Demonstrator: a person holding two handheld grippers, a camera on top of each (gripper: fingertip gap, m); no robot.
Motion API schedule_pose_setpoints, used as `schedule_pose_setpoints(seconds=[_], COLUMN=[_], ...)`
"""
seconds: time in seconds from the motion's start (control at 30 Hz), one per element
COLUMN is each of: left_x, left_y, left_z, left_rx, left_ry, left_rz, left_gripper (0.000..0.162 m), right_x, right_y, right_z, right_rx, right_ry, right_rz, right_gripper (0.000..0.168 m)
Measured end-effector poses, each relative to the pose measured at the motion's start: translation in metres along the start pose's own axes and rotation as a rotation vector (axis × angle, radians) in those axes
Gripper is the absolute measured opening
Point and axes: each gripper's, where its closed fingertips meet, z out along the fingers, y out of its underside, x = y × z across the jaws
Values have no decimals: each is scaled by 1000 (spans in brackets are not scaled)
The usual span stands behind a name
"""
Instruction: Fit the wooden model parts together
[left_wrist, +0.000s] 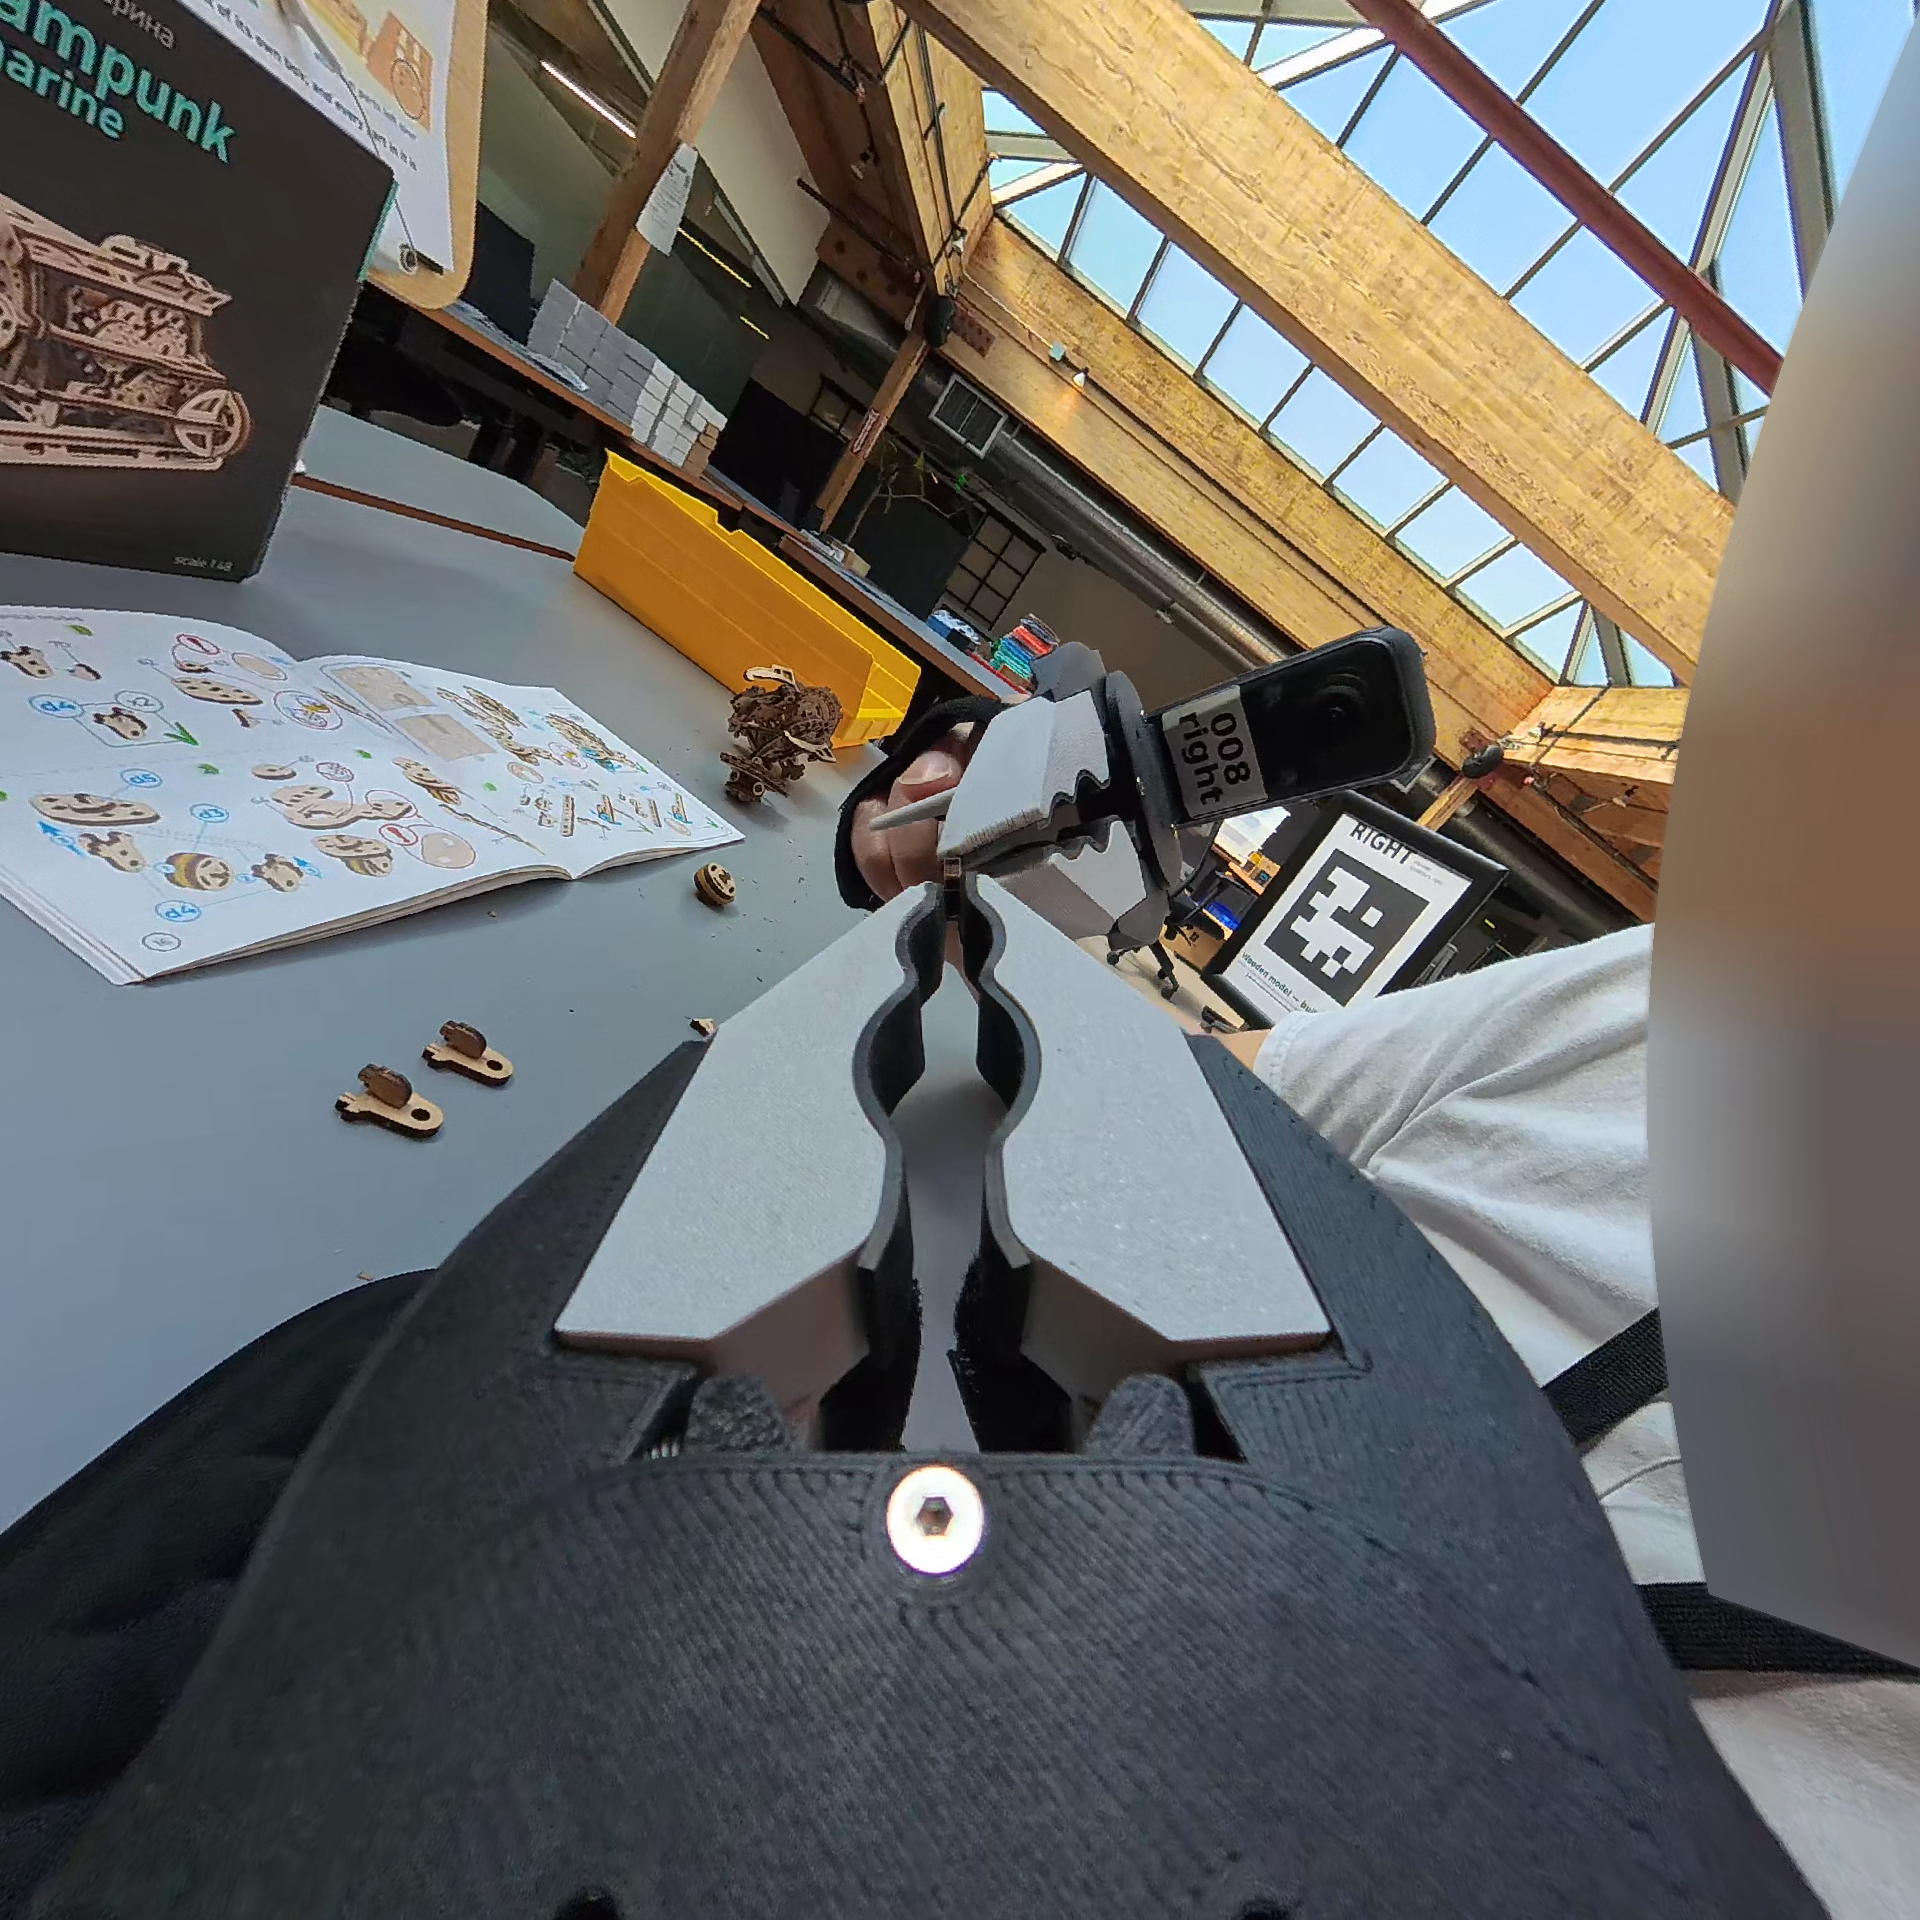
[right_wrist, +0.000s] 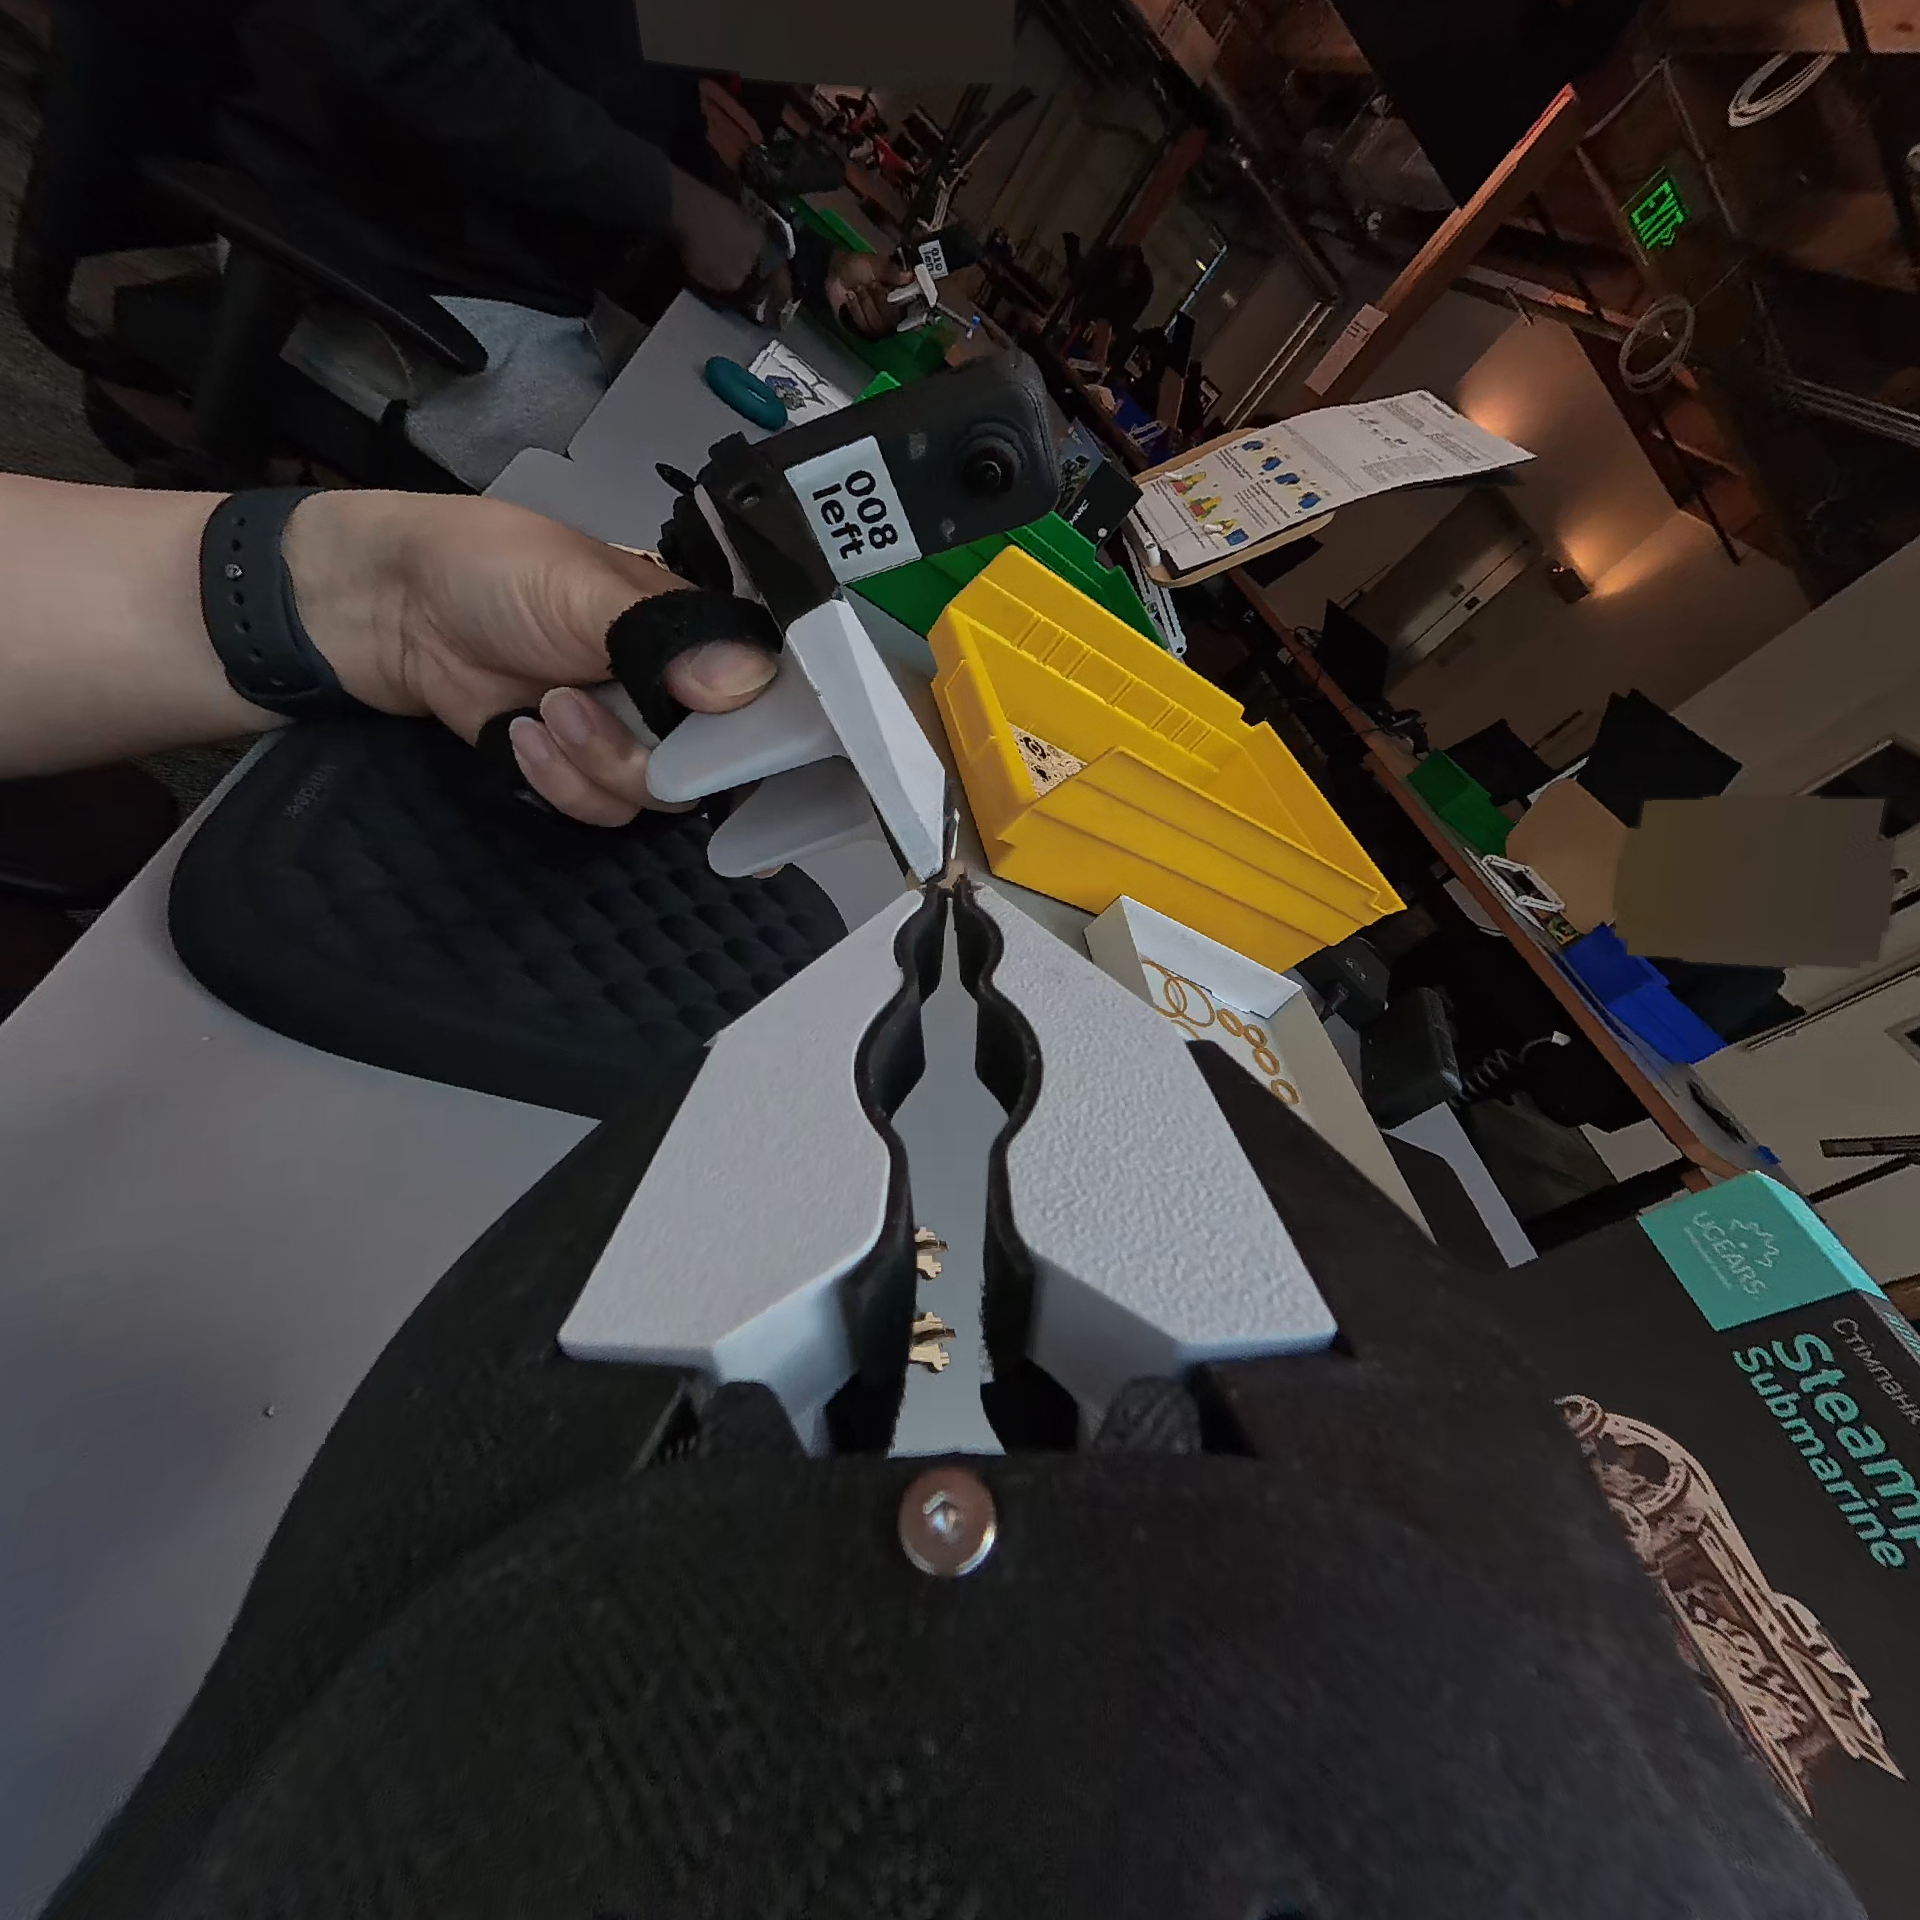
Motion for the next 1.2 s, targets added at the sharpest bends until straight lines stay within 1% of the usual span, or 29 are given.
schedule_pose_setpoints(seconds=[0.37, 1.03, 1.2], left_x=[9, 13, 13], left_y=[13, 20, 23], left_z=[3, 5, 6], left_rx=[-89, -131, -148], left_ry=[44, 60, 63], left_rz=[35, 45, 48], left_gripper=[1, 1, 1], right_x=[-15, -20, -23], right_y=[-2, 0, 1], right_z=[-9, -14, -16], right_rx=[18, 13, 6], right_ry=[-145, -214, -273], right_rz=[48, 100, 177], right_gripper=[2, 0, 0])
